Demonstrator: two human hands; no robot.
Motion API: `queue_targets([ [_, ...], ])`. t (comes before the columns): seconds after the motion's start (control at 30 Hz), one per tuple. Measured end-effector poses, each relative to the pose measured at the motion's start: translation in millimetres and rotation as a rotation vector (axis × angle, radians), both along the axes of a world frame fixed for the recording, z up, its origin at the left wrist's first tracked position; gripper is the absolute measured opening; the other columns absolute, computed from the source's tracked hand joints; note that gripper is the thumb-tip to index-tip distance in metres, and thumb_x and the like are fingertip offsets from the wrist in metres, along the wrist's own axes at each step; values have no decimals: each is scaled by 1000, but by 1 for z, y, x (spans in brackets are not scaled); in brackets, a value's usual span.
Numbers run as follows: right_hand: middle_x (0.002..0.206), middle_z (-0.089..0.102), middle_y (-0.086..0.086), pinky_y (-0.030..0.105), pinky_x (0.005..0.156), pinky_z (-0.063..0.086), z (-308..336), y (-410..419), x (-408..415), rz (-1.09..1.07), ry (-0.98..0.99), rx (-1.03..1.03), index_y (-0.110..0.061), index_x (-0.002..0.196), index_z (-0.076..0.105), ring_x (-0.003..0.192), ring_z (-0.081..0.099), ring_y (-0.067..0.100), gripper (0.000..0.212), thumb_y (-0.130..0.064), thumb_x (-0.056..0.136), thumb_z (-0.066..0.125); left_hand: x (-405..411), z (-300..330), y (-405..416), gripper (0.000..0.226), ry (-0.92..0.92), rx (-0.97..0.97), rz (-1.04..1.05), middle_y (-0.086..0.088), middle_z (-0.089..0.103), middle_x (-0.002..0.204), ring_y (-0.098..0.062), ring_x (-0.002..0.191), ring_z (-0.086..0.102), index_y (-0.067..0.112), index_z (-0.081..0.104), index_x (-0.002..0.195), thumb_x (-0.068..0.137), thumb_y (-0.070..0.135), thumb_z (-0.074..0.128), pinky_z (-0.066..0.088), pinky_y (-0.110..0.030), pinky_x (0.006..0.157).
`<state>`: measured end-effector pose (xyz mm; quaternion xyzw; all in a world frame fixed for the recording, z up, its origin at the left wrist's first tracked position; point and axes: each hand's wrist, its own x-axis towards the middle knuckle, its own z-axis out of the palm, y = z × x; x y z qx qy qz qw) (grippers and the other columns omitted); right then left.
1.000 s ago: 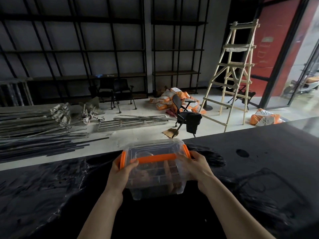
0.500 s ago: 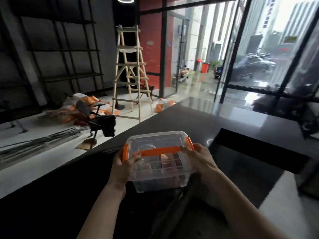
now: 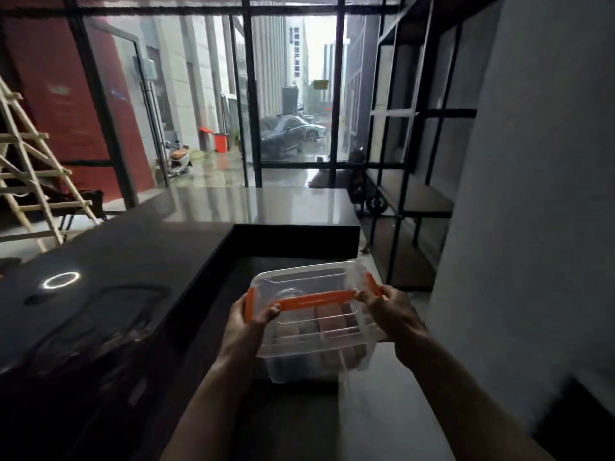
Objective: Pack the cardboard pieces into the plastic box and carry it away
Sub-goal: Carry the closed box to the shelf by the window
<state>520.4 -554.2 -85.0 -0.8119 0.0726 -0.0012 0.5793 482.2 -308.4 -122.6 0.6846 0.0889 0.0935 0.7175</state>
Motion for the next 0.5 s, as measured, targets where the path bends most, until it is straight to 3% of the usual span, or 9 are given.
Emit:
queue_targets([
  [0.07, 98, 73, 8, 36, 62, 55, -35, -43, 0, -43, 14, 23, -18, 110, 68, 86, 69, 25, 50, -58, 79, 66, 17, -39, -39, 103, 14, 26, -63, -6, 64, 135, -25, 118, 65, 20, 51, 141, 54, 62, 86, 52, -54, 102],
  [0.2, 105, 72, 10, 36, 64, 57, -93, -122, -11, -133, 98, 41, -17, 114, 69, 91, 68, 27, 62, -60, 70, 64, 34, -96, -122, 98, 63, 60, -87, -6, 68, 130, -23, 115, 66, 20, 55, 139, 52, 56, 81, 55, -45, 98],
  [0.33, 109, 71, 8, 30, 65, 53, -116, -196, -30, -228, 166, 94, -13, 126, 65, 91, 67, 23, 51, -45, 87, 67, 46, -121, -199, 98, 100, 128, -223, -8, 70, 124, -22, 108, 69, 15, 59, 135, 48, 57, 78, 54, -25, 72],
  [0.43, 109, 70, 5, 23, 55, 45, -122, -242, -29, -267, 179, 51, -12, 126, 65, 89, 64, 20, 46, -42, 91, 66, 55, -127, -241, 91, 117, 126, -282, -7, 69, 126, -22, 110, 68, 18, 58, 137, 57, 55, 83, 53, -25, 70],
  [0.5, 111, 70, 5, 28, 65, 51, -124, -264, -23, -301, 165, 17, -15, 127, 65, 96, 66, 23, 53, -48, 86, 67, 61, -129, -262, 96, 125, 107, -312, -7, 70, 125, -23, 109, 70, 22, 58, 137, 55, 63, 85, 58, -29, 71],
])
